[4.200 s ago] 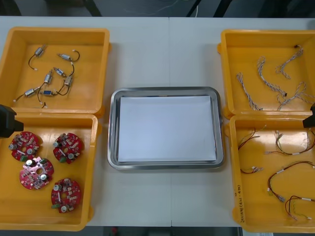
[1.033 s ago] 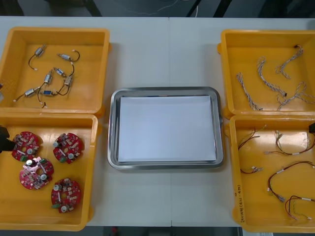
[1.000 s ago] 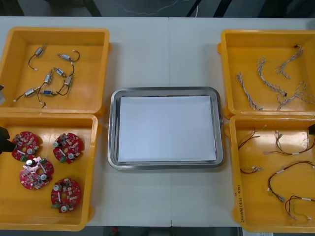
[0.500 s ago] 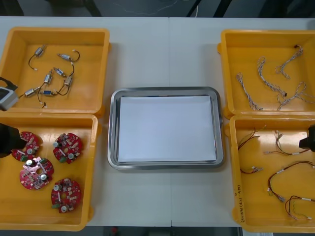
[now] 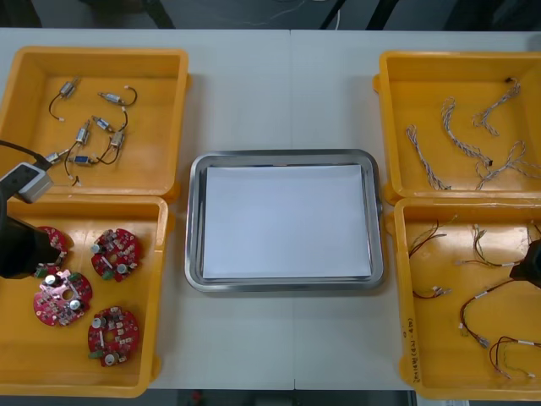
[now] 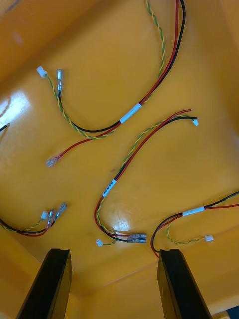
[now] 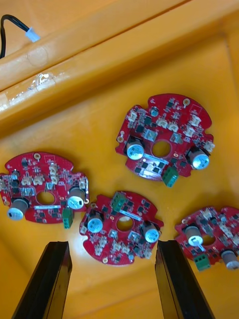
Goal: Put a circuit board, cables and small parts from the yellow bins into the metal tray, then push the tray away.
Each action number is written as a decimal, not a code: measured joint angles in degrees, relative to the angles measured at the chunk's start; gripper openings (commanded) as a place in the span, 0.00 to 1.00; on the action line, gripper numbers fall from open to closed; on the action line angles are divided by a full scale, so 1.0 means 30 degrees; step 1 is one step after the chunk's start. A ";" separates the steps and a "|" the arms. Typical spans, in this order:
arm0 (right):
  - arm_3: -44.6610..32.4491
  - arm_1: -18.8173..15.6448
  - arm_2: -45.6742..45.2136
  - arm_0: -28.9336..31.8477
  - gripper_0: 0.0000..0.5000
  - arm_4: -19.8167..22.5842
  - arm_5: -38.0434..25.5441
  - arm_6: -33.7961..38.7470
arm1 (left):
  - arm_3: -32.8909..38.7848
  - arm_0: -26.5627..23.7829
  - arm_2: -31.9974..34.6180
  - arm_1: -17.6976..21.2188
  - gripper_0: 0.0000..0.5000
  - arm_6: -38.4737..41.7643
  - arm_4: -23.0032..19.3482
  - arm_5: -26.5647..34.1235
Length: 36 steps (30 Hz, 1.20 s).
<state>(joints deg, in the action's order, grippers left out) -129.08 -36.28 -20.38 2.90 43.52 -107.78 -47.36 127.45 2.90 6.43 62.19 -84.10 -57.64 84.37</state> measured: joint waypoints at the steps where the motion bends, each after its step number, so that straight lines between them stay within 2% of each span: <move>1: 0.0000 0.0187 0.0000 0.0000 1.00 -0.0156 0.0008 0.0071 | -0.0259 0.0000 -0.0199 0.0119 1.00 -0.0099 -0.0020 -0.0385; 8: 0.0024 0.0975 0.0011 0.0001 1.00 -0.0875 0.0311 0.3285 | -0.1634 0.0000 -0.1666 0.0851 1.00 -0.4191 -0.0158 -0.2632; 11: 0.0158 0.1021 0.0066 0.0001 1.00 -0.1137 0.0735 0.3687 | -0.1730 0.0000 -0.2225 0.1191 1.00 -0.5548 -0.0173 -0.3211; 18: 0.1088 0.1025 0.0554 0.0001 1.00 -0.1215 0.1628 0.6552 | -0.1734 0.0000 -0.3706 0.2086 1.00 -0.5603 -0.0180 -0.4832; 30: 0.2991 0.1271 0.1338 0.0001 1.00 -0.1508 0.3229 0.6578 | -0.1736 -0.0055 -0.5680 0.3034 1.00 -0.5604 0.0066 -0.5700; 36: 0.3805 0.1398 0.1800 0.0001 1.00 -0.1579 0.3886 0.6579 | -0.2146 -0.0670 -0.7017 0.3195 1.00 -0.5604 0.0229 -0.5817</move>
<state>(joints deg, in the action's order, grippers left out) -117.67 -32.08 -14.98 2.91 38.79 -96.12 -27.62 121.01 0.89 -14.62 71.77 -100.91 -56.95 66.92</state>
